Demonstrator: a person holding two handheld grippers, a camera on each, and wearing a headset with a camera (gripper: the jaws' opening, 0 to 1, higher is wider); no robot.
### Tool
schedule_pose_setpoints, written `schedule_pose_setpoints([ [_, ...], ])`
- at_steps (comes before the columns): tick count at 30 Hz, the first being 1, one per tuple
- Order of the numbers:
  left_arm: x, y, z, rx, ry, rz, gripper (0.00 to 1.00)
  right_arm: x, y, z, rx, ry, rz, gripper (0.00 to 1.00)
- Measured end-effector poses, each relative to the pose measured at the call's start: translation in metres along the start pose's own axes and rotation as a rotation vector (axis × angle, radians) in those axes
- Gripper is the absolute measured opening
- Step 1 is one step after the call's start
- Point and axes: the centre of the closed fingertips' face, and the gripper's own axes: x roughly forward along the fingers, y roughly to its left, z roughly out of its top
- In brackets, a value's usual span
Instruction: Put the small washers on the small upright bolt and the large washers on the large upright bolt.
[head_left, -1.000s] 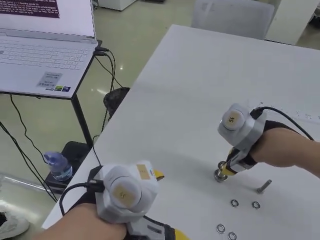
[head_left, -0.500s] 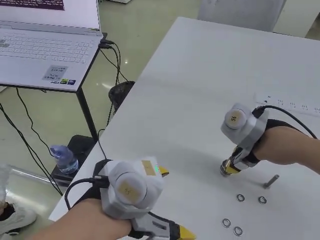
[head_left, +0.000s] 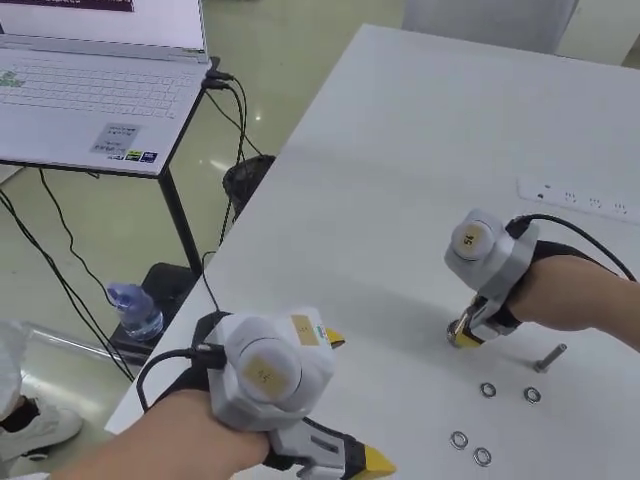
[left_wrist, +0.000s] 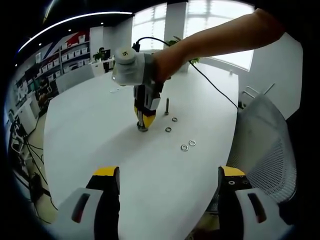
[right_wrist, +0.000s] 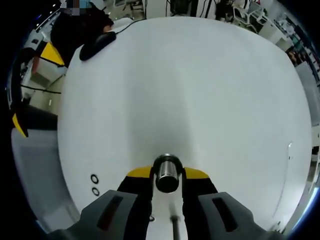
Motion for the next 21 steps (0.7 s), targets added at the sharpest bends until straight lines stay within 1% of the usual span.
schedule_pose_setpoints([
  [11, 0.0012, -0.0009, -0.0026, 0.003, 0.010, -0.005, 0.78, 0.0014, -0.0020, 0.0004, -0.005, 0.008, -0.003, 0.23],
  [17, 0.0016, -0.0025, -0.0038, 0.002, 0.016, -0.010, 0.77, 0.0017, -0.0026, -0.0004, 0.019, 0.008, 0.002, 0.23],
  [21, 0.0009, -0.0003, -0.0019, 0.002, 0.008, -0.001, 0.78, 0.0018, -0.0020, -0.0007, 0.014, 0.010, 0.001, 0.24],
])
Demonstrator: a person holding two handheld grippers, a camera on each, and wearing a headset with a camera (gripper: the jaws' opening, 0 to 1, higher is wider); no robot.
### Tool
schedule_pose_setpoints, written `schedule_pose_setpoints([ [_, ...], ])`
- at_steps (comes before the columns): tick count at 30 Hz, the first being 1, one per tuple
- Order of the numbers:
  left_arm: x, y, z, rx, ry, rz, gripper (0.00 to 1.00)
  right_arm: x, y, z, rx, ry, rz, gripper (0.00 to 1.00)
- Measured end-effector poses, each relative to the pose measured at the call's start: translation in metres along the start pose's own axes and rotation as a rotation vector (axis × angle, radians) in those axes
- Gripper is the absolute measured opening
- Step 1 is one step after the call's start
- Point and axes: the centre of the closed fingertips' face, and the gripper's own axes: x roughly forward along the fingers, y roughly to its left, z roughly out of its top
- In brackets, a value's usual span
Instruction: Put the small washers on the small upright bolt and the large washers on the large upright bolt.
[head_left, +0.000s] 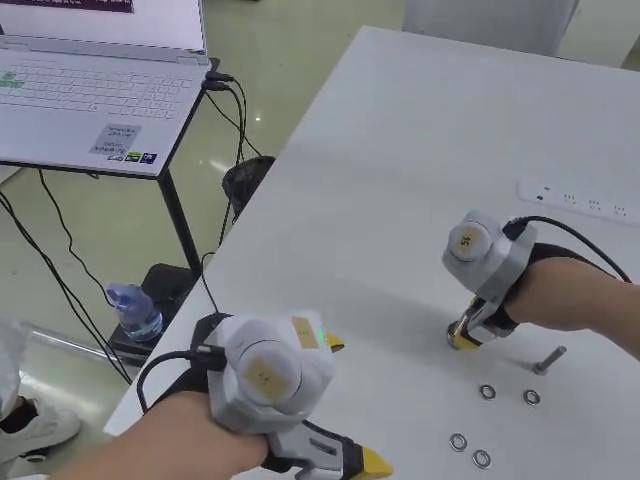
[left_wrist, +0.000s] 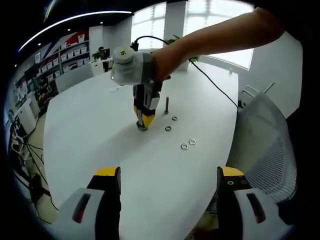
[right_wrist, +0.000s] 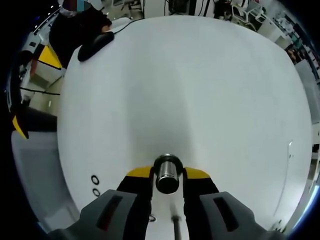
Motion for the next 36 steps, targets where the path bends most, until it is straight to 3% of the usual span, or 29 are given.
schedule_pose_setpoints([
  [5, -0.002, 0.002, 0.000, 0.000, -0.001, 0.005, 0.78, 0.000, 0.000, 0.000, -0.016, -0.001, -0.001, 0.24],
  [9, -0.003, 0.002, -0.001, 0.003, 0.003, 0.005, 0.78, -0.001, 0.002, 0.002, -0.033, -0.010, 0.010, 0.31],
  [24, -0.004, 0.001, 0.003, 0.015, -0.004, 0.007, 0.77, -0.035, 0.000, 0.008, -0.076, -0.104, 0.002, 0.32],
  [36, -0.007, -0.001, 0.006, 0.024, -0.010, 0.016, 0.79, -0.054, 0.015, -0.009, -0.113, -0.127, -0.011, 0.31],
])
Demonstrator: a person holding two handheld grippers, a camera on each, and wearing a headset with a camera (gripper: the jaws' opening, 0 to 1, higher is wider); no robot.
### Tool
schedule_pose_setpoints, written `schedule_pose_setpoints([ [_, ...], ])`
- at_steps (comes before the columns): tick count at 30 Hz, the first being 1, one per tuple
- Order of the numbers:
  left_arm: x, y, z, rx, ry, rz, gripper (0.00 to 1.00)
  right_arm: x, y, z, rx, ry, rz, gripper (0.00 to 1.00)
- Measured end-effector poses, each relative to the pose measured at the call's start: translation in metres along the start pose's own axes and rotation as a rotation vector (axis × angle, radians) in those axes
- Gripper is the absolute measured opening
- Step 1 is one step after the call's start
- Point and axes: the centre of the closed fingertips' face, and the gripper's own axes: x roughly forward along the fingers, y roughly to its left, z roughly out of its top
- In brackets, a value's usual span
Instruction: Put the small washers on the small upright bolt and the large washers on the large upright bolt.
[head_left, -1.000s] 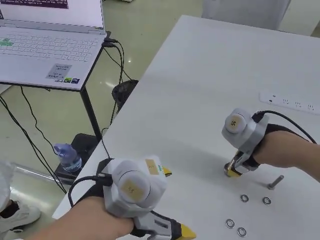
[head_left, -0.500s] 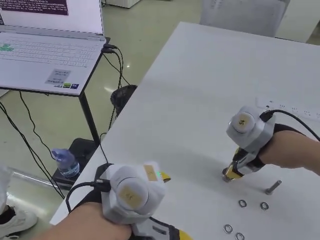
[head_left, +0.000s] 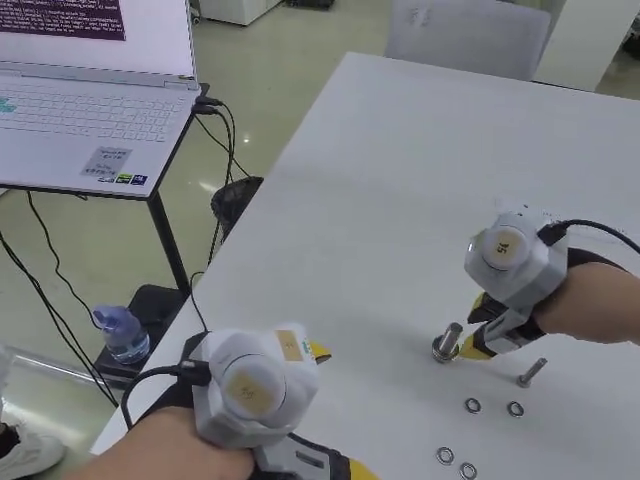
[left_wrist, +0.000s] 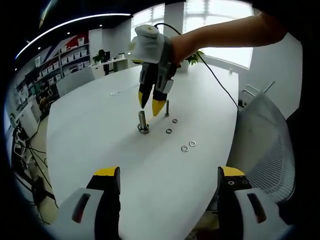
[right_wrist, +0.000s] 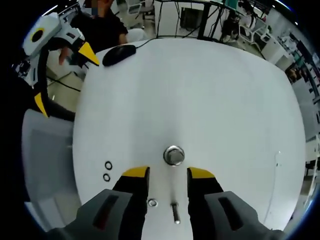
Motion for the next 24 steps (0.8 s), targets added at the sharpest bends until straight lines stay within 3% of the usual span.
schedule_pose_setpoints([
  [11, 0.000, 0.002, 0.002, 0.006, 0.004, 0.002, 0.80, -0.010, 0.022, -0.021, -0.018, -0.021, 0.013, 0.31],
  [24, -0.001, 0.003, 0.004, 0.006, 0.004, 0.008, 0.78, 0.007, 0.039, -0.034, -0.018, -0.002, 0.024, 0.29],
])
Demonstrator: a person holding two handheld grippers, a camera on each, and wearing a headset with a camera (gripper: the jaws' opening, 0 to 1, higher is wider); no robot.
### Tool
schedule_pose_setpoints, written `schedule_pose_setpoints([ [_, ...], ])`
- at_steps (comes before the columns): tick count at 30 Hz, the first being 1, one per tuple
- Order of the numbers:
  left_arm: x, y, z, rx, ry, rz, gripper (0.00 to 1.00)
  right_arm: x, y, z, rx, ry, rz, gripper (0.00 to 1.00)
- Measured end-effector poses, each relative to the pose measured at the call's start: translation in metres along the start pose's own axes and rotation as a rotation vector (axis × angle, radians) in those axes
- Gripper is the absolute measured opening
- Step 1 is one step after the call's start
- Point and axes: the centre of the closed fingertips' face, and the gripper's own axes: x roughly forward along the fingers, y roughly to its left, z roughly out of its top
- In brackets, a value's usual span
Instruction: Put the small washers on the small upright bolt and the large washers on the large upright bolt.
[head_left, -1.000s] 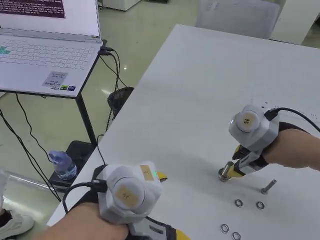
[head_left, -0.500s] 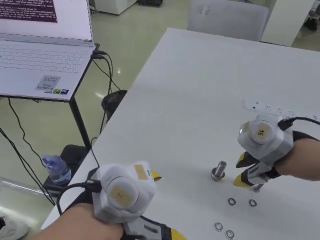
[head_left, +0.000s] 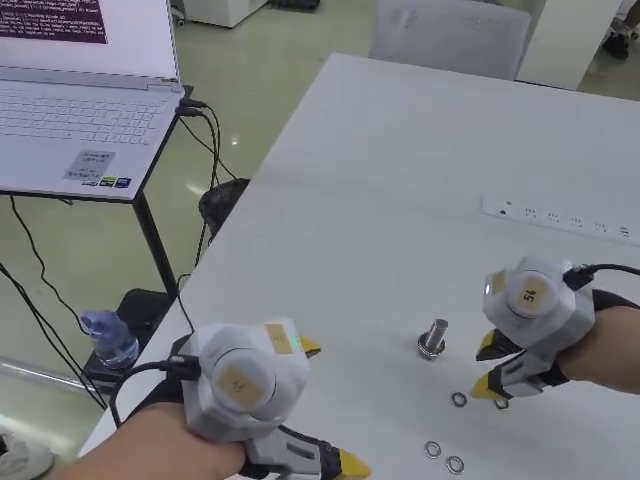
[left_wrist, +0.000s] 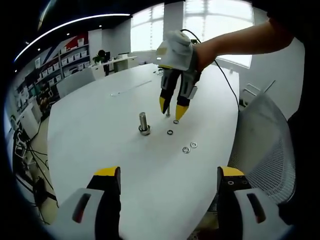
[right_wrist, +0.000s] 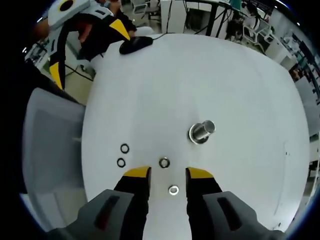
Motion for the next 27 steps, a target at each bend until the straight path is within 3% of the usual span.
schedule_pose_setpoints([
  [13, 0.002, -0.004, 0.001, 0.003, -0.002, -0.002, 0.78, 0.035, -0.003, -0.011, 0.045, -0.005, 0.010, 0.28],
  [18, 0.002, -0.006, 0.000, 0.001, 0.004, -0.010, 0.75, 0.040, -0.002, -0.012, 0.039, 0.004, 0.006, 0.27],
  [27, -0.001, 0.001, 0.002, -0.004, -0.007, 0.013, 0.75, 0.046, -0.003, -0.014, 0.046, 0.008, -0.004, 0.26],
])
